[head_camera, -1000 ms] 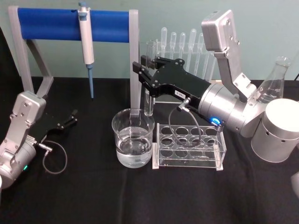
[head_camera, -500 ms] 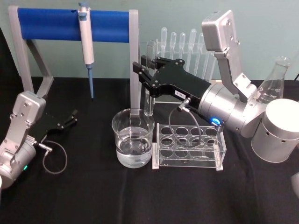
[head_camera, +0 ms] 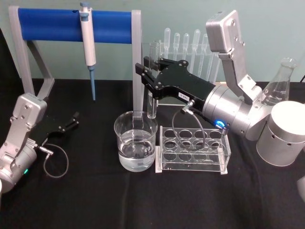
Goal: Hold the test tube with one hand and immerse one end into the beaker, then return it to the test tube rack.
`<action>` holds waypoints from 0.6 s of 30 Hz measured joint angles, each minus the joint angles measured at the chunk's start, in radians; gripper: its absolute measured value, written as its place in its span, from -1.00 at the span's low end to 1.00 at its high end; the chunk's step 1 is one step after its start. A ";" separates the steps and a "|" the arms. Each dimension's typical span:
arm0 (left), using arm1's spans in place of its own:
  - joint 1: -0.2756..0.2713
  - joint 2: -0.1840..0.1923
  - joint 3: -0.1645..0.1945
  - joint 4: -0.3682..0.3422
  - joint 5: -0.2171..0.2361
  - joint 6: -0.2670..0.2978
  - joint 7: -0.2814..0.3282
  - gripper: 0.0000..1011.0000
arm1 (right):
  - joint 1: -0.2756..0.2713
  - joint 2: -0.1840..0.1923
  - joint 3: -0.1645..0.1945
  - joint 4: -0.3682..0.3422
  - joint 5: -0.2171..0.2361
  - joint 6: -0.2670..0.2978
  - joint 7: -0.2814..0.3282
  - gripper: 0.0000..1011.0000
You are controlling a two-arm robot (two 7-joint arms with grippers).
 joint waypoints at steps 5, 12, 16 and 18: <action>0.000 0.000 0.000 0.000 0.000 0.000 0.000 0.98 | 0.000 0.000 0.000 0.000 0.000 0.000 0.000 -0.54; 0.000 0.000 0.000 0.000 0.000 0.000 0.000 0.98 | 0.000 0.000 0.000 0.000 0.000 0.000 0.000 -0.54; 0.000 0.000 0.000 0.000 0.000 0.000 0.000 0.98 | 0.000 0.000 0.000 0.000 0.000 0.000 0.000 -0.54; 0.000 0.000 0.000 0.000 0.000 0.000 0.000 0.98 | 0.000 0.000 0.000 0.000 0.000 0.000 0.000 -0.54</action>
